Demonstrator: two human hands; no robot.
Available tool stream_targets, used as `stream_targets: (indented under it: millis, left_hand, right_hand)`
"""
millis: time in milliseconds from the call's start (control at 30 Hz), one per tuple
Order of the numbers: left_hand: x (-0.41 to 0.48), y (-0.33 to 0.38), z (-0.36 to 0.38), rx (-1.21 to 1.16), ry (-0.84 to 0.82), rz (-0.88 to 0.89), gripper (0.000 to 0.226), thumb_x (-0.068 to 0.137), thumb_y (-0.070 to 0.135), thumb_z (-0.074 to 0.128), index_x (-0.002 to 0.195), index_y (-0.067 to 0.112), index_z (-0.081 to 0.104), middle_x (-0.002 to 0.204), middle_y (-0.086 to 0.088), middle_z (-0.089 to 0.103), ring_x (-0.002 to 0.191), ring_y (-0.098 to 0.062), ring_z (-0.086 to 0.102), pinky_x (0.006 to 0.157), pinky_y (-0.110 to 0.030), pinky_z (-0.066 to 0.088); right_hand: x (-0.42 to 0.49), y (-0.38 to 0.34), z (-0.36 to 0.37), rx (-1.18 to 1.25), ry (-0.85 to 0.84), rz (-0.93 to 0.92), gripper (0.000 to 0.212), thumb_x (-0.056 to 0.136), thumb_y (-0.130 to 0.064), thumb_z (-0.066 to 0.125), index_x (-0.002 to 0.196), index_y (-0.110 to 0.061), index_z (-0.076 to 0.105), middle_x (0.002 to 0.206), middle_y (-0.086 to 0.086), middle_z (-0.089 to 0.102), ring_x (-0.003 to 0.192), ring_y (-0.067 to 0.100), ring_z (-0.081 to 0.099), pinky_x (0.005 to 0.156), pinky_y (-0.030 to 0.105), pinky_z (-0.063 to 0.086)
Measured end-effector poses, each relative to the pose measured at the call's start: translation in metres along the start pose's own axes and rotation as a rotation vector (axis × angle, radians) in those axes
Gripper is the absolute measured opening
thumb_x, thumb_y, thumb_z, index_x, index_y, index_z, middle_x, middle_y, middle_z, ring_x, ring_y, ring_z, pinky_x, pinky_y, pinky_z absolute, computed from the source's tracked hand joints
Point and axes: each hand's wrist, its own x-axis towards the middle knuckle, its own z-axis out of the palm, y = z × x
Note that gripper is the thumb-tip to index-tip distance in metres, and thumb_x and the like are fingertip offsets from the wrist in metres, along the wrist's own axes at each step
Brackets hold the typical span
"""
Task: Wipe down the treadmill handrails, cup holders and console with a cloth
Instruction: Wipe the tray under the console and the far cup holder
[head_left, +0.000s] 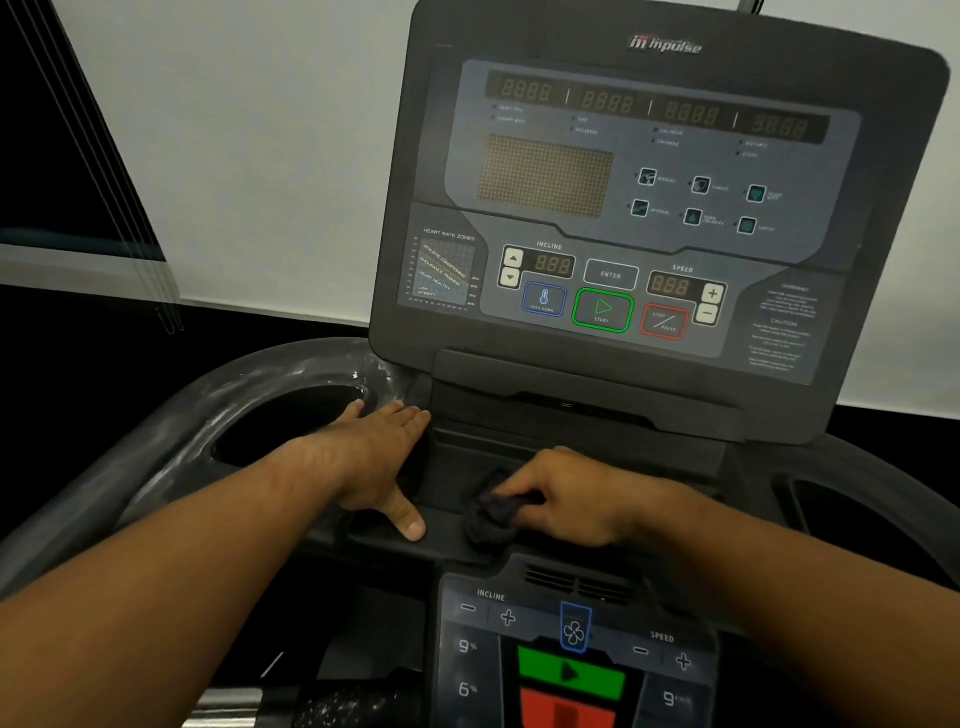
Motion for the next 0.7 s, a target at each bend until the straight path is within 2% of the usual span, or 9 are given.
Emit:
stream_targets:
  millis: [67,133,200,300,367,433,500,600,700]
  left_hand:
    - [-0.003,-0.004,0.008,-0.036,0.034,-0.036,0.142,0.059,0.076,0.072,0.154,0.015,-0.014,0.165,-0.001,-0.010,0.151,-0.018,-0.012,0.121,-0.052,-0.004]
    - [-0.006,-0.009,0.019,-0.060,0.089,-0.066,0.143,0.059,0.080,0.067,0.154,0.012,-0.017,0.165,-0.002,-0.011,0.150,-0.018,-0.013,0.121,-0.052,-0.003]
    - [-0.013,-0.011,0.029,-0.101,0.135,-0.088,0.141,0.061,0.081,0.064,0.153,0.011,-0.016,0.165,-0.002,-0.012,0.150,-0.018,-0.013,0.121,-0.052,-0.002]
    - [-0.019,-0.010,0.032,-0.148,0.174,-0.113,0.141,0.062,0.082,0.063,0.154,0.011,-0.016,0.164,-0.003,-0.013,0.150,-0.018,-0.015,0.121,-0.052,-0.004]
    - [-0.020,-0.009,0.031,-0.150,0.194,-0.124,0.141,0.061,0.084,0.061,0.153,0.011,-0.017,0.164,-0.003,-0.014,0.150,-0.019,-0.016,0.120,-0.053,-0.005]
    - [-0.025,-0.011,0.033,-0.142,0.222,-0.140,0.143,0.059,0.087,0.060,0.153,0.010,-0.016,0.164,-0.005,-0.014,0.150,-0.021,-0.017,0.120,-0.054,-0.005]
    - [-0.030,-0.016,0.035,-0.158,0.232,-0.139,0.144,0.058,0.086,0.062,0.153,0.010,-0.015,0.164,-0.005,-0.013,0.150,-0.021,-0.017,0.120,-0.053,-0.005]
    - [-0.042,-0.036,0.034,-0.200,0.184,-0.138,0.145,0.057,0.081,0.068,0.154,0.011,-0.013,0.165,-0.003,-0.010,0.150,-0.019,-0.015,0.121,-0.051,-0.004]
    - [-0.060,-0.061,0.028,-0.313,0.110,-0.096,0.142,0.058,0.073,0.075,0.155,0.015,-0.011,0.165,-0.003,-0.007,0.150,-0.018,-0.012,0.122,-0.045,-0.006]
  right_hand:
    - [0.026,-0.019,0.009,0.006,0.039,-0.051,0.024,0.087,-0.017,0.062,0.109,-0.022,0.071,0.095,-0.009,0.072,0.086,-0.009,0.057,0.078,0.007,0.038]
    - [0.049,-0.032,0.018,0.023,0.064,-0.049,0.024,0.086,-0.016,0.060,0.107,-0.022,0.069,0.104,-0.001,0.071,0.096,0.008,0.062,0.083,0.018,0.044]
    - [0.062,-0.041,0.025,0.045,0.124,-0.015,0.015,0.086,-0.015,0.057,0.097,-0.018,0.067,0.098,0.002,0.069,0.092,0.016,0.062,0.078,0.025,0.046]
    - [0.073,-0.047,0.036,0.204,0.374,0.119,0.011,0.089,-0.017,0.056,0.079,-0.018,0.060,0.081,0.000,0.063,0.080,0.018,0.060,0.062,0.023,0.039]
    - [0.080,-0.055,0.043,0.240,0.465,0.187,0.009,0.090,-0.020,0.056,0.082,-0.018,0.061,0.084,0.000,0.064,0.080,0.018,0.060,0.063,0.024,0.044]
    - [0.088,-0.059,0.044,0.139,0.436,0.136,0.015,0.088,-0.017,0.055,0.098,-0.019,0.065,0.099,0.002,0.066,0.092,0.021,0.060,0.078,0.033,0.049]
    - [0.090,-0.059,0.042,0.032,0.378,0.040,0.029,0.085,-0.010,0.055,0.109,-0.019,0.067,0.108,0.003,0.067,0.102,0.022,0.059,0.091,0.034,0.046]
    - [0.082,-0.063,0.042,0.020,0.283,-0.065,0.038,0.086,-0.009,0.055,0.118,-0.026,0.066,0.121,-0.001,0.065,0.115,0.016,0.055,0.101,0.024,0.039]
    - [0.072,-0.069,0.053,-0.034,0.172,-0.184,0.038,0.088,-0.015,0.056,0.121,-0.031,0.062,0.127,-0.007,0.062,0.121,0.012,0.053,0.107,0.030,0.039]
